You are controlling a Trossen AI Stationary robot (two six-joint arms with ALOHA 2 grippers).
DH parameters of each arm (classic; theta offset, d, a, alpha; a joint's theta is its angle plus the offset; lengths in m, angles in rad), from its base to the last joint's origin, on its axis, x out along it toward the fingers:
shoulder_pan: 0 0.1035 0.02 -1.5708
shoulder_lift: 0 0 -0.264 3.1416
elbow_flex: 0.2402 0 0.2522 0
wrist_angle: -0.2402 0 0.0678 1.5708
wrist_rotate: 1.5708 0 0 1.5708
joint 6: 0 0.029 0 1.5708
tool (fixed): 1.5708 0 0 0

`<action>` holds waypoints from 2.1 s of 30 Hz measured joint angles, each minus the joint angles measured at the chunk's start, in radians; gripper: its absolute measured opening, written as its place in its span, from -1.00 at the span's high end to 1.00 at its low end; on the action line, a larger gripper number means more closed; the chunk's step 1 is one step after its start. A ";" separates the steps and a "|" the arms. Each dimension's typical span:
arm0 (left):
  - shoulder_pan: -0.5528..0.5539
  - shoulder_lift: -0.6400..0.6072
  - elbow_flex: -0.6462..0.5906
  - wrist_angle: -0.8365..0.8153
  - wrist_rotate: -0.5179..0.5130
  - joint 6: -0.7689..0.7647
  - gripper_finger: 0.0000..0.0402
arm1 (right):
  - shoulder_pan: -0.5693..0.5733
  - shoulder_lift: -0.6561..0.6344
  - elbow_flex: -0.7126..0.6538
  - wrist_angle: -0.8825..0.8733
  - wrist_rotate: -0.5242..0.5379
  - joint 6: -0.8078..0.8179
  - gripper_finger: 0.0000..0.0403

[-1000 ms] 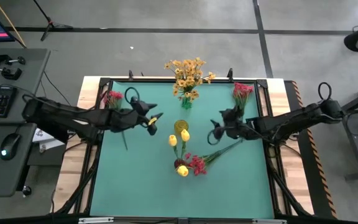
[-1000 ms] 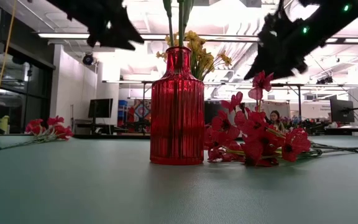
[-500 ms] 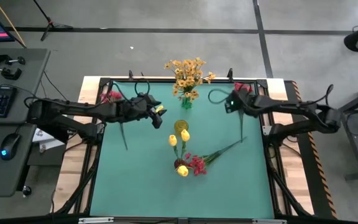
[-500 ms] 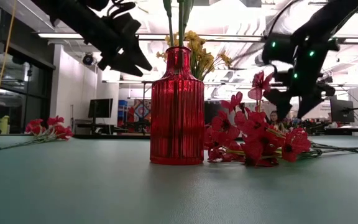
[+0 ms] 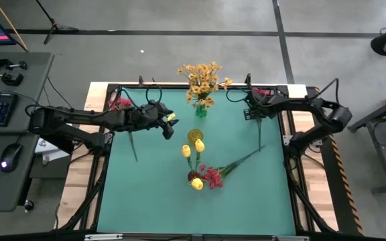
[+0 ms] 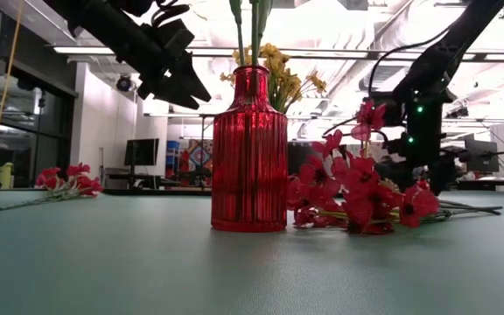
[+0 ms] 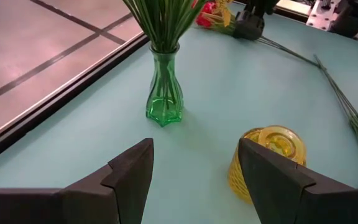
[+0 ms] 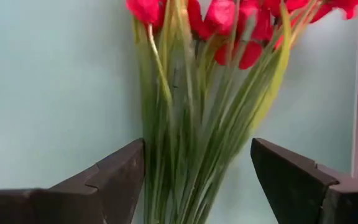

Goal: Sort flowers into vase by color
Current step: Put the right red flowers into the yellow vase

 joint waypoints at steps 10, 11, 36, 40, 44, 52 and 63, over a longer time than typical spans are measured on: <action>0.000 0.000 0.000 -0.001 0.000 0.000 -0.11 | -0.002 0.016 -0.003 0.016 -0.012 -0.055 -0.23; 0.000 0.000 0.000 -0.001 0.000 0.000 -0.11 | -0.001 0.017 -0.003 0.019 -0.015 -0.061 -0.13; -0.079 -0.145 0.001 0.041 0.186 0.065 -0.11 | 0.615 -0.602 -0.010 0.136 0.096 -0.125 0.98; -0.098 -0.145 0.001 0.066 0.186 0.089 -0.11 | 0.762 -0.629 -0.053 0.536 0.089 -0.315 0.99; -0.117 -0.146 0.001 0.079 0.186 0.097 -0.11 | 0.858 -0.559 -0.149 0.943 0.001 -0.484 0.99; -0.133 -0.149 0.001 0.077 0.181 0.122 -0.11 | 0.905 -0.312 -0.209 1.525 -0.191 -0.645 0.99; -0.132 -0.149 0.001 0.068 0.170 0.122 -0.11 | 0.900 -0.214 -0.017 1.600 -0.283 -0.812 0.99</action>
